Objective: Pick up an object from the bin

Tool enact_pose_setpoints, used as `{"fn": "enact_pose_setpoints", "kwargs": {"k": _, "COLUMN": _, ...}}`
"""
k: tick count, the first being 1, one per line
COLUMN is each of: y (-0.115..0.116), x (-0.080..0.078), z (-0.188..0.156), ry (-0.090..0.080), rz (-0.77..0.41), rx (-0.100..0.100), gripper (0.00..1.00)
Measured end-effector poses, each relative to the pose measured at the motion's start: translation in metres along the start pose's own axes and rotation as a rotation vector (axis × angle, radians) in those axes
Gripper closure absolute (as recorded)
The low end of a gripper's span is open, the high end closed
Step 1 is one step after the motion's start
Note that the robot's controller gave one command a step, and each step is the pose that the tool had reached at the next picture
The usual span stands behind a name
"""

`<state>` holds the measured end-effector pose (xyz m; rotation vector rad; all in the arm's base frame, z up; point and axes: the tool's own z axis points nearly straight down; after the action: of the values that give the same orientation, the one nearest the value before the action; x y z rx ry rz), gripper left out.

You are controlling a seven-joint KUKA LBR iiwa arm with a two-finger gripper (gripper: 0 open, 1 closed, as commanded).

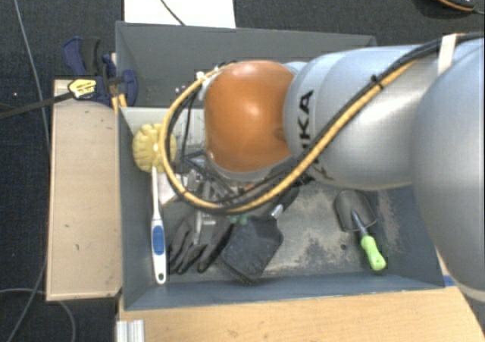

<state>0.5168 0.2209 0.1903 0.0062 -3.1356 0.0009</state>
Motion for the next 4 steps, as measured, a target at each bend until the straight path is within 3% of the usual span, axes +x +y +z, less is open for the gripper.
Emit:
{"fn": "enact_pose_setpoints", "kwargs": {"k": 1, "y": -0.001, "x": -0.002, "z": -0.005, "ry": -0.008, "rz": 0.007, "rx": -0.002, "gripper": 0.0}}
{"fn": "enact_pose_setpoints", "kwargs": {"k": 2, "y": -0.055, "x": 0.014, "z": 0.071, "ry": -0.007, "rz": -0.181, "rx": -0.002, "gripper": 0.0}}
{"fn": "enact_pose_setpoints", "kwargs": {"k": 3, "y": -0.074, "x": 0.014, "z": 0.119, "ry": -0.006, "rz": -0.349, "rx": -0.002, "gripper": 0.0}}
{"fn": "enact_pose_setpoints", "kwargs": {"k": 4, "y": -0.079, "x": 0.03, "z": 0.119, "ry": -0.009, "rz": -0.167, "rx": -0.003, "gripper": 0.0}}
